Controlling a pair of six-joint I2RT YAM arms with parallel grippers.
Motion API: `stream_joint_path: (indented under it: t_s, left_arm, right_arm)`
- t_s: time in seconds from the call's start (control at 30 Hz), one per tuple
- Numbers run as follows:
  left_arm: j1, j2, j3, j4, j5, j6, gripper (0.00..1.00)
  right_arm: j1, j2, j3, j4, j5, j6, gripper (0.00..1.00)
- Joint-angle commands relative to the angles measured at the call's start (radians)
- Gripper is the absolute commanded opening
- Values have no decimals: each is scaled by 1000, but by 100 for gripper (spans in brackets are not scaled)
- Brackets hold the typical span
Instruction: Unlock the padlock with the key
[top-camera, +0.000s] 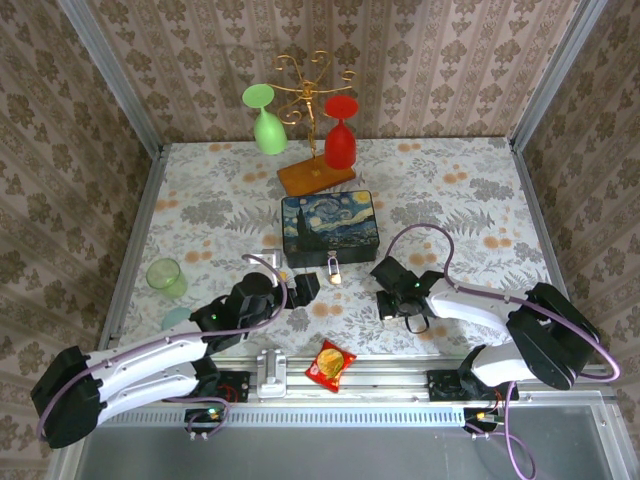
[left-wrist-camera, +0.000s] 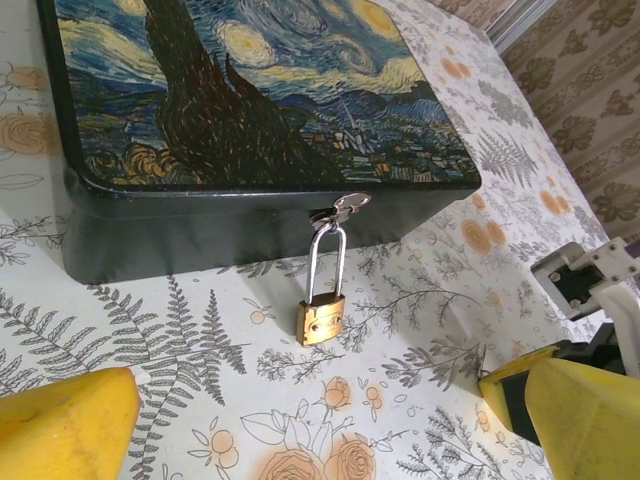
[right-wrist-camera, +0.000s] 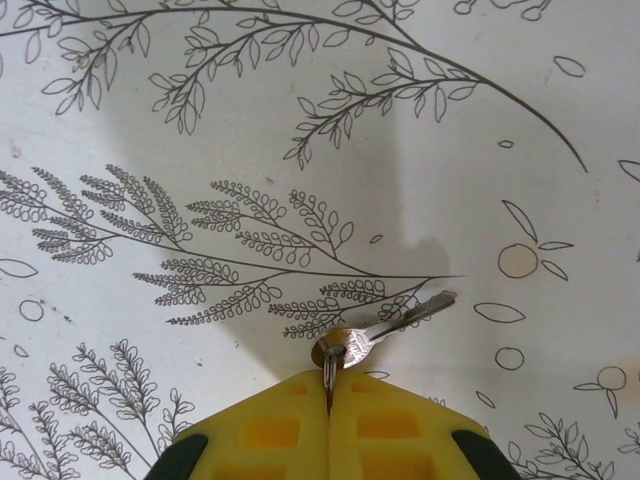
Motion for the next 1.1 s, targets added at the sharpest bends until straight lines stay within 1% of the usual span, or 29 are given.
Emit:
stream_joint_path:
  t_s: [0.0,0.07,0.13,0.2,0.27,0.33,0.4,0.47,0.57,0.6,0.7,0.77,0.87,0.93,1.0,1.07]
  left_arm:
    - [5,24,44,-7,-24,-5,100]
    - [5,45,55,19,-12,-8,100]
    - [4,71,55,82,23,-18,100]
    - [2,100,39,205,74,-36,100]
    - [2,126,36,281,108,-72,100]
    - [3,145,55,299,133,-110,100]
    - [-1,169,91,272,157,-157,99]
    - [-7,198,109,284,189,-207,99]
    - [-31,250,88,428,195,-302,96]
    - [-39,272,93,462,201,-311,95]
    - [-54,338,135,462,236,-310,94]
    - [-56,378,142,489,259,-315,93]
    - [-56,425,142,529,286,-327,91]
    - [-60,445,133,552,286,-336,90]
    - [-62,467,120,603,296,-353,86]
    - [-64,490,112,654,316,-374,79]
  right_arm:
    - [-10,26,-5,146,-116,-44,0]
    - [-14,-6,14,105,-127,-69,0]
    - [-15,-50,37,61,-143,-104,0]
    - [-15,-89,71,-3,-165,-144,0]
    - [-13,-128,101,-58,-191,-180,0]
    - [-7,-172,123,-102,-215,-215,0]
    - [-1,-223,140,-129,-245,-250,0]
    - [4,-272,145,-139,-268,-277,0]
    - [7,-320,155,-154,-276,-305,0]
    - [10,-328,159,-160,-291,-319,0]
    - [34,-353,155,-116,-369,-327,0]
    - [81,-367,154,-100,-363,-339,0]
    - [145,-367,170,-124,-308,-367,0]
    - [160,-368,172,-124,-310,-370,0]
    - [172,-374,169,-113,-313,-375,0]
    - [184,-381,169,-105,-310,-385,0]
